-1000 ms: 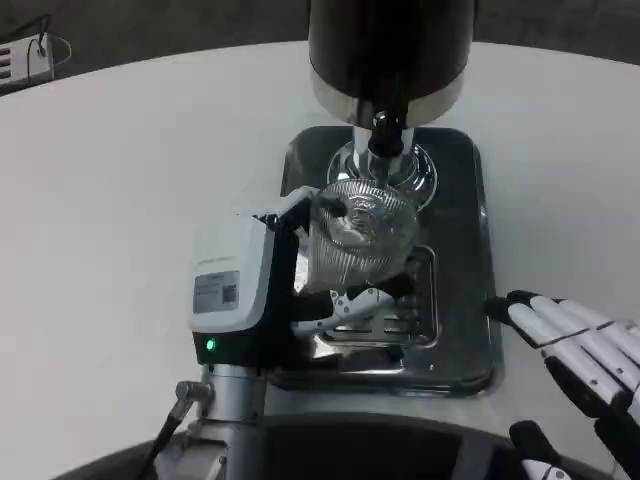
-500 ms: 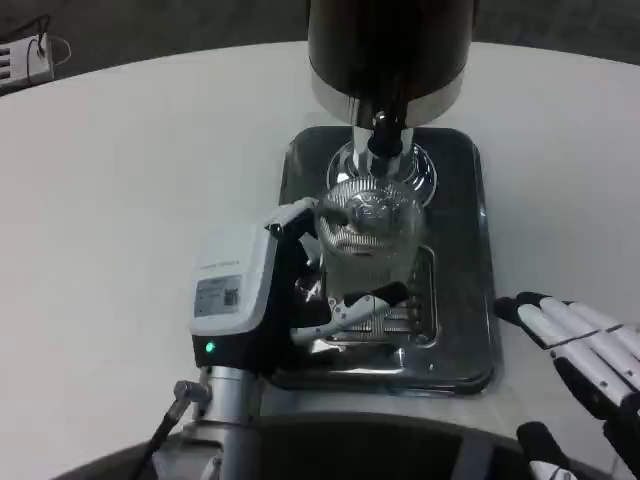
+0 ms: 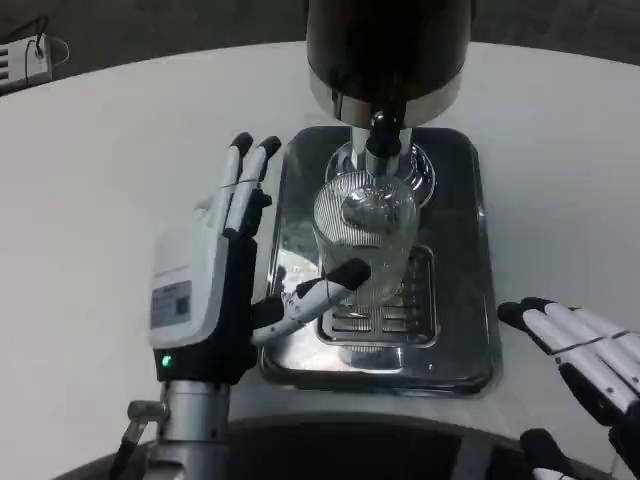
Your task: Grasp the cup under the faucet to collect the drink, then remove the cup.
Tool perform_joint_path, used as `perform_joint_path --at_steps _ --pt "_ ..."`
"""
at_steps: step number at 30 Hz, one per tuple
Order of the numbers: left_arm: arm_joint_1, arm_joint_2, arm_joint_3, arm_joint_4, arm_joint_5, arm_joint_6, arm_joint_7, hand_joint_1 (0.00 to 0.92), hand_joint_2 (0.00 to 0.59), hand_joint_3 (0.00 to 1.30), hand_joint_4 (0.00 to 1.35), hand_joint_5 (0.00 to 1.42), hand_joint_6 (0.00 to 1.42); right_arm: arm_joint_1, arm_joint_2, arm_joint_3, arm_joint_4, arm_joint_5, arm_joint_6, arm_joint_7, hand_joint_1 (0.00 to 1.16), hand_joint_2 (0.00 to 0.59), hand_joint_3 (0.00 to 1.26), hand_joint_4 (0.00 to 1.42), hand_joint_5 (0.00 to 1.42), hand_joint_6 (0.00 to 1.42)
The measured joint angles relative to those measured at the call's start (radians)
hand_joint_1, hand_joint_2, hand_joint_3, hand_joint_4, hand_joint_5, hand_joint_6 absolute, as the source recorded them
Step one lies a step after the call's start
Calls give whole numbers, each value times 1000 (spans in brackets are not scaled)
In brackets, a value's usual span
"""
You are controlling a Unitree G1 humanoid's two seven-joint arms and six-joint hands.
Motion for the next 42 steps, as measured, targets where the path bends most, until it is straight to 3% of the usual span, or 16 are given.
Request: perform_joint_path --at_steps 9,17,23,34,42 --pt "188 -9 99 -349 -72 4 -70 0 110 83 0 285 216 3 4 -2 -6 3 -4 0 143 517 107 106 159 307" --pt "305 -79 143 -649 -163 44 -242 0 128 0 0 83 13 4 8 6 -5 3 -4 1 143 517 107 106 159 307" --pt "348 -141 133 -810 -223 120 -400 0 129 0 0 0 0 5 12 15 -5 5 -4 2 143 516 107 106 159 307" --pt "318 -279 92 -913 -269 244 -536 0 140 0 0 0 0 5 21 26 -5 19 -4 12 142 513 107 106 159 307" --pt "242 -321 66 -920 -242 322 -558 0 147 0 0 0 0 5 21 26 -2 24 -4 15 142 513 107 106 159 307"
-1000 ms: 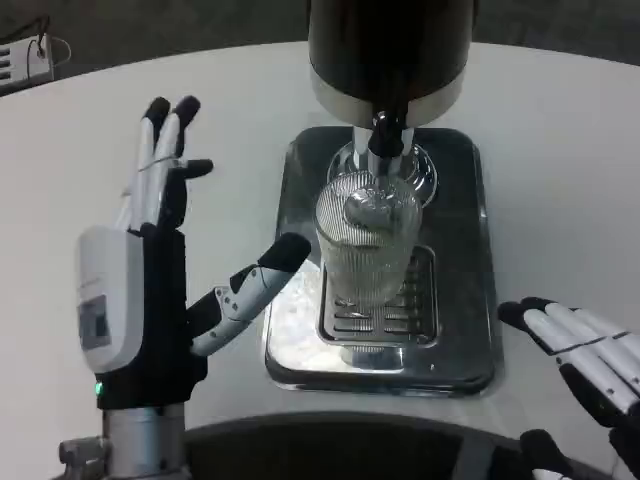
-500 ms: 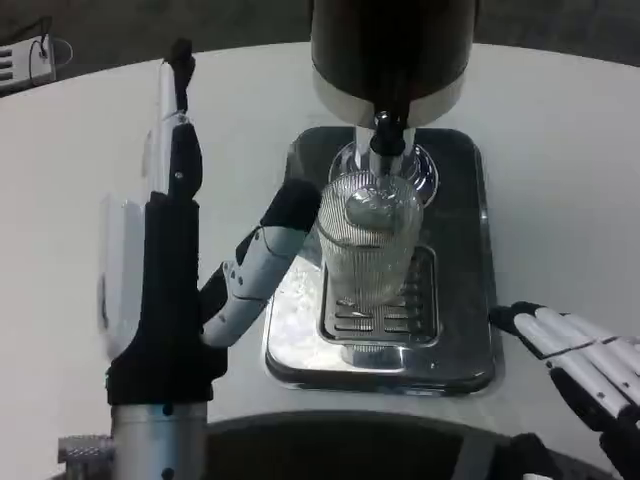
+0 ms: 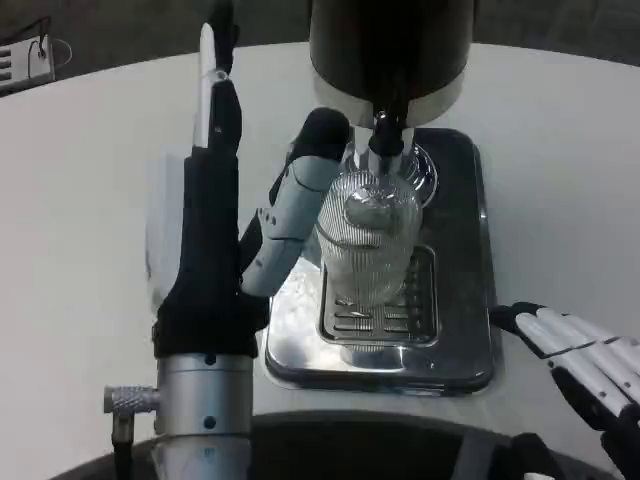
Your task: Grasp the cup under the faucet to collect the drink, then remove the cup.
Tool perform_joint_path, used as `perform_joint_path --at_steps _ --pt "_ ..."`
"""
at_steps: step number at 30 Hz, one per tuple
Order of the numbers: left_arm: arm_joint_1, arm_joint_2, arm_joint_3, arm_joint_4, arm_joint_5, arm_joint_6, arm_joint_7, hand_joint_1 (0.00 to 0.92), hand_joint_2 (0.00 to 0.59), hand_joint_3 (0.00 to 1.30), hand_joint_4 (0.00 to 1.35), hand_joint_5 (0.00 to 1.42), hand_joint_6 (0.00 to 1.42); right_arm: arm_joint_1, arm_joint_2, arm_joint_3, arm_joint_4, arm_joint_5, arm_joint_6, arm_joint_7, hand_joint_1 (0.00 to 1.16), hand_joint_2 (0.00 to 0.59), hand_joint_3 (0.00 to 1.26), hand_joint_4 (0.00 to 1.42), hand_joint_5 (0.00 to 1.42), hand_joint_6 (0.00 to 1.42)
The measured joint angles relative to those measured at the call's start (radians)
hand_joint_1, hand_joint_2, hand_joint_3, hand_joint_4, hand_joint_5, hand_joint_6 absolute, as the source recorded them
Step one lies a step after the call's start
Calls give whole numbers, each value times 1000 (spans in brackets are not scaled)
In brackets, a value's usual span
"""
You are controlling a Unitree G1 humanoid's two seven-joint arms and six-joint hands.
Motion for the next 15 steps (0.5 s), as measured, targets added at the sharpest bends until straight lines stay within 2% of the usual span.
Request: perform_joint_path --at_steps 11,15 --pt "-86 -11 -73 15 88 50 -30 0 155 0 0 0 0 3 0 -4 4 4 -3 0 142 513 107 106 159 307" --pt "-106 -14 -82 25 98 68 -41 0 155 0 0 0 0 4 0 -13 5 6 -10 0 142 512 107 106 163 307"
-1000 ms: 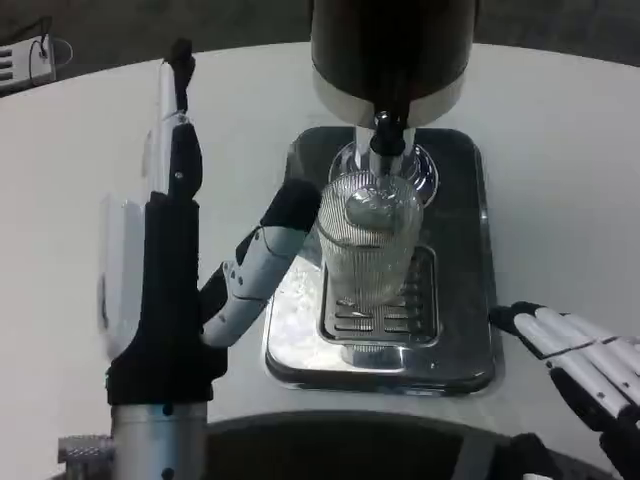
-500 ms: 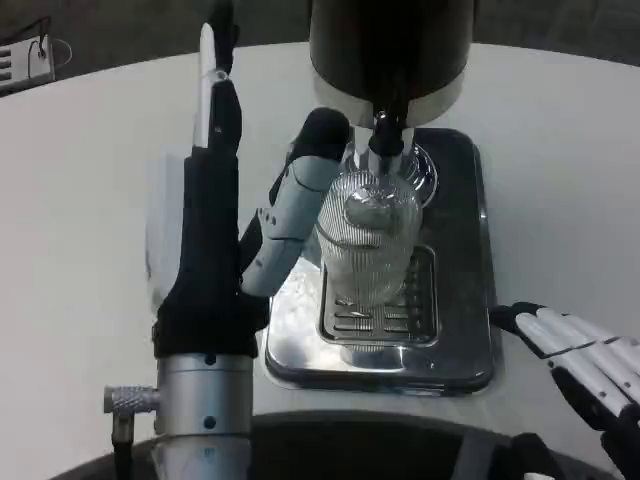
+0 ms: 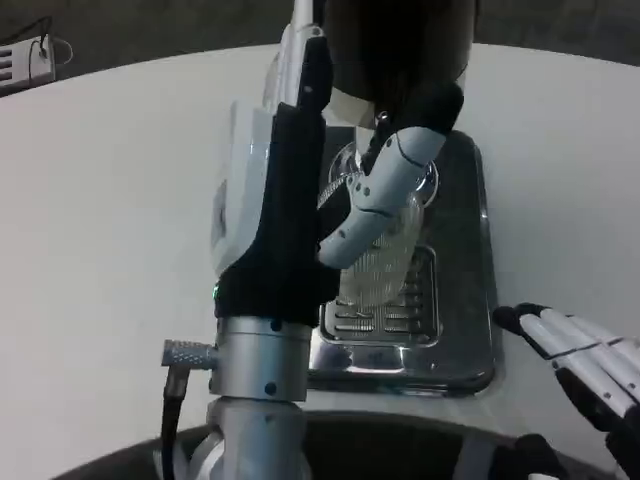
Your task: Grasp the cup under the faucet to collect the drink, then remove the cup.
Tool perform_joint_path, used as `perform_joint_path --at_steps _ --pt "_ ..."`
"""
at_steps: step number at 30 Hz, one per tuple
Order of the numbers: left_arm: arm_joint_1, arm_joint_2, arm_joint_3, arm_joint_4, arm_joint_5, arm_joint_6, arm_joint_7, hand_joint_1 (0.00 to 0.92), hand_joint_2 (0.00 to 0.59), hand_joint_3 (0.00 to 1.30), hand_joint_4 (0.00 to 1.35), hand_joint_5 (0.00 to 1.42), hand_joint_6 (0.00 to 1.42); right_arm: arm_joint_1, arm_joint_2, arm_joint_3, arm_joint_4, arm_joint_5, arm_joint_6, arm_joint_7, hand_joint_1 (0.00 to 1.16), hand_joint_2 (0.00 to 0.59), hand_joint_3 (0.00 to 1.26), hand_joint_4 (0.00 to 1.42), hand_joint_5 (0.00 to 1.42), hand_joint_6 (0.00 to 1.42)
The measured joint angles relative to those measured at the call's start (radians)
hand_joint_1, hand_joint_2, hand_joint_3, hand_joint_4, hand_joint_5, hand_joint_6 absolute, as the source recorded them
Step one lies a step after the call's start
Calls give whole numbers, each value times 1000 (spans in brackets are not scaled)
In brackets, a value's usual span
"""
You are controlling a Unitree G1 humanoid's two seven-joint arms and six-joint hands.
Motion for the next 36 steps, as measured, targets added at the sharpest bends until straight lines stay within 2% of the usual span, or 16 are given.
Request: perform_joint_path --at_steps 12,20,36 --pt "-12 1 -66 31 40 15 -65 0 160 0 0 0 0 0 0 -21 9 15 -9 0 141 511 107 106 169 307" --pt "-12 3 -78 40 77 20 -84 0 161 0 0 0 0 -1 5 -21 18 18 -10 0 141 511 107 106 169 307" --pt "-76 71 -93 43 191 57 -202 0 158 0 0 0 0 -17 5 -13 28 26 -10 1 141 511 107 106 169 307"
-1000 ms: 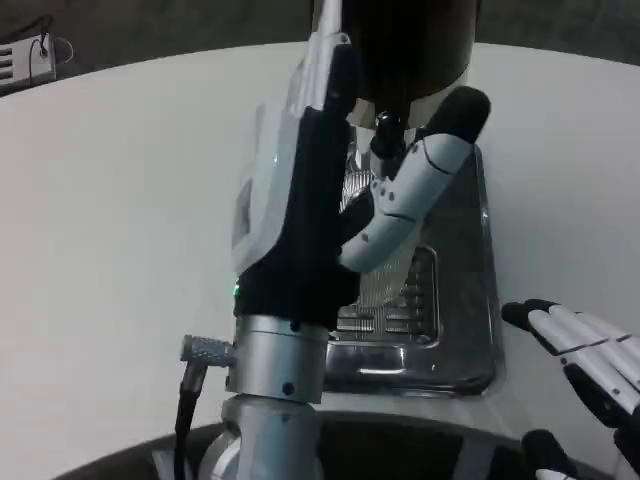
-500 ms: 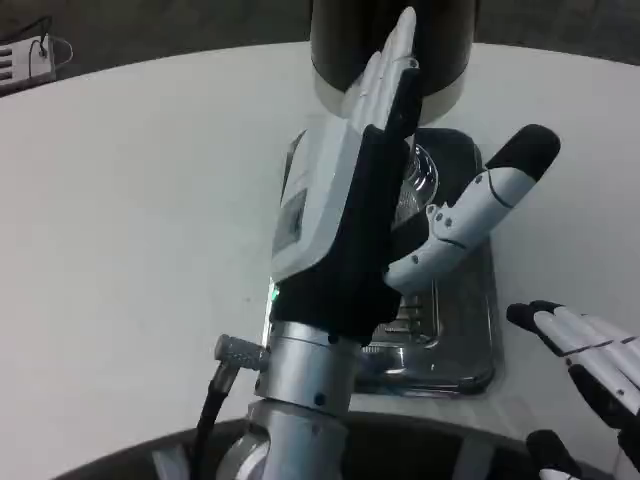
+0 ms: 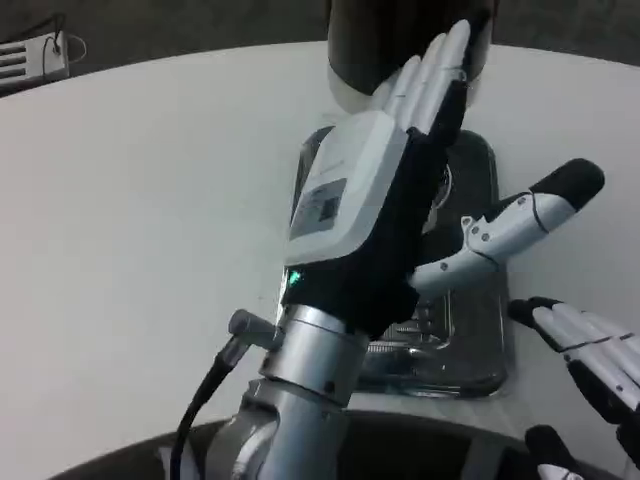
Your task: Grasp the cup under the faucet to collect the drink, then remove the cup.
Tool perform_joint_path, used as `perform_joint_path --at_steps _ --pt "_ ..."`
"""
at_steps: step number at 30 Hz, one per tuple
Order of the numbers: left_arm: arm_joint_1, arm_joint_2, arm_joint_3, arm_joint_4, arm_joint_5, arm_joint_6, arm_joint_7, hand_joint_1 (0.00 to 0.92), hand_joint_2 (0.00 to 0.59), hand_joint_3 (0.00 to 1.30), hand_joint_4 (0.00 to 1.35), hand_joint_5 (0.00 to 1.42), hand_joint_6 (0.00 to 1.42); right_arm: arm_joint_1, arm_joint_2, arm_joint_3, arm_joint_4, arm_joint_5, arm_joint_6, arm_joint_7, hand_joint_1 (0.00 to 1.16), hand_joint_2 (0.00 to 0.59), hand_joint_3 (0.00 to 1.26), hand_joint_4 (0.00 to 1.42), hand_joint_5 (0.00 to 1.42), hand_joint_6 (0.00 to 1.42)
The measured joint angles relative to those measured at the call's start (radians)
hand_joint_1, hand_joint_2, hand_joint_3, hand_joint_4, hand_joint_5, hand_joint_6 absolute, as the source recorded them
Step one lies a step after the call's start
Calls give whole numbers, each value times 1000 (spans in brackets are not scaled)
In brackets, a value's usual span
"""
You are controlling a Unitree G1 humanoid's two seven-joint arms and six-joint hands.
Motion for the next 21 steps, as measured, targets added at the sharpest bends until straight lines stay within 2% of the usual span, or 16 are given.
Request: perform_joint_path --at_steps 6,13,21 --pt "-30 24 -12 0 46 13 -47 0 156 0 0 0 0 -9 2 8 3 7 7 9 140 511 107 106 170 314" --pt "-51 31 -18 0 82 18 -84 0 156 0 0 0 0 -11 4 11 5 15 22 21 147 507 107 106 179 320" --pt "-57 37 -24 -1 93 22 -99 0 155 0 0 0 0 -31 11 34 25 93 81 69 217 464 92 106 181 343"
